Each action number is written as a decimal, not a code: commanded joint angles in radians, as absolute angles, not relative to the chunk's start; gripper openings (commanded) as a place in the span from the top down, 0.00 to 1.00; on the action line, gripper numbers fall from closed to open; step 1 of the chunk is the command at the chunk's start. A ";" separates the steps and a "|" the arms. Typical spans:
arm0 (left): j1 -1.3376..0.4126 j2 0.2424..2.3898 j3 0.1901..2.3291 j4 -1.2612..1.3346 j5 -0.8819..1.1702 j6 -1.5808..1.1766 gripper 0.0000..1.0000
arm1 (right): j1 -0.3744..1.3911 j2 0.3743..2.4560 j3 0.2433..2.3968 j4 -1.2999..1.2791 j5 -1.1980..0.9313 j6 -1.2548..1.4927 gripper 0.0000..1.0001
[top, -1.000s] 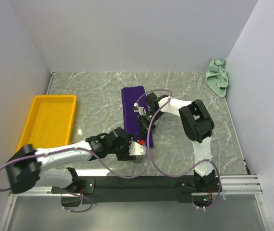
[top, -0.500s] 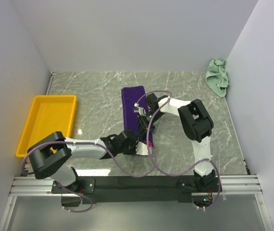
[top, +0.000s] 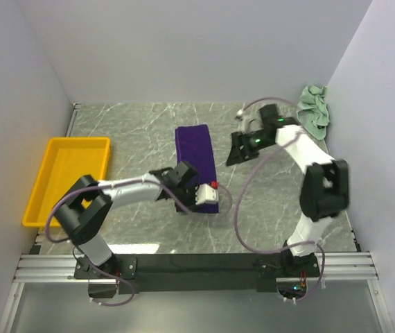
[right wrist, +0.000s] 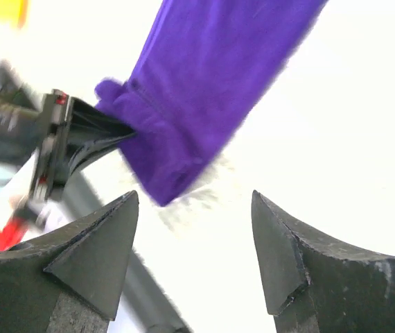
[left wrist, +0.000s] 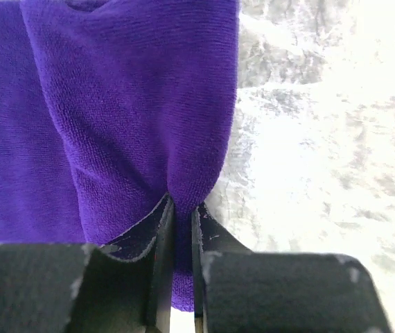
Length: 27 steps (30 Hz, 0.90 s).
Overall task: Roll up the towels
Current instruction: Roll the towel
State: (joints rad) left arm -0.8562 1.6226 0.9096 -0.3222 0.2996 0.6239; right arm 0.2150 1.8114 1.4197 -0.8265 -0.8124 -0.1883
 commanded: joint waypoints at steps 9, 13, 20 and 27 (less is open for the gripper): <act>-0.608 2.116 1.400 -0.958 0.778 0.632 0.91 | 0.236 1.175 1.105 -0.715 -0.629 -0.515 0.32; -0.543 2.273 1.532 -1.101 0.859 0.692 0.91 | 0.443 1.069 0.970 -0.687 -0.484 -0.557 0.34; -0.509 2.387 1.614 -1.115 0.801 0.664 0.86 | 0.816 1.248 0.897 -0.419 -0.171 -0.568 0.32; -0.495 2.415 1.646 -1.137 0.782 0.657 0.80 | 0.920 1.500 0.904 -0.172 -0.061 -0.640 0.32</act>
State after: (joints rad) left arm -0.5072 2.3466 1.6588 -1.1904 1.0058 0.6083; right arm 0.8970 1.4841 0.8978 -0.3622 -0.1684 -0.5800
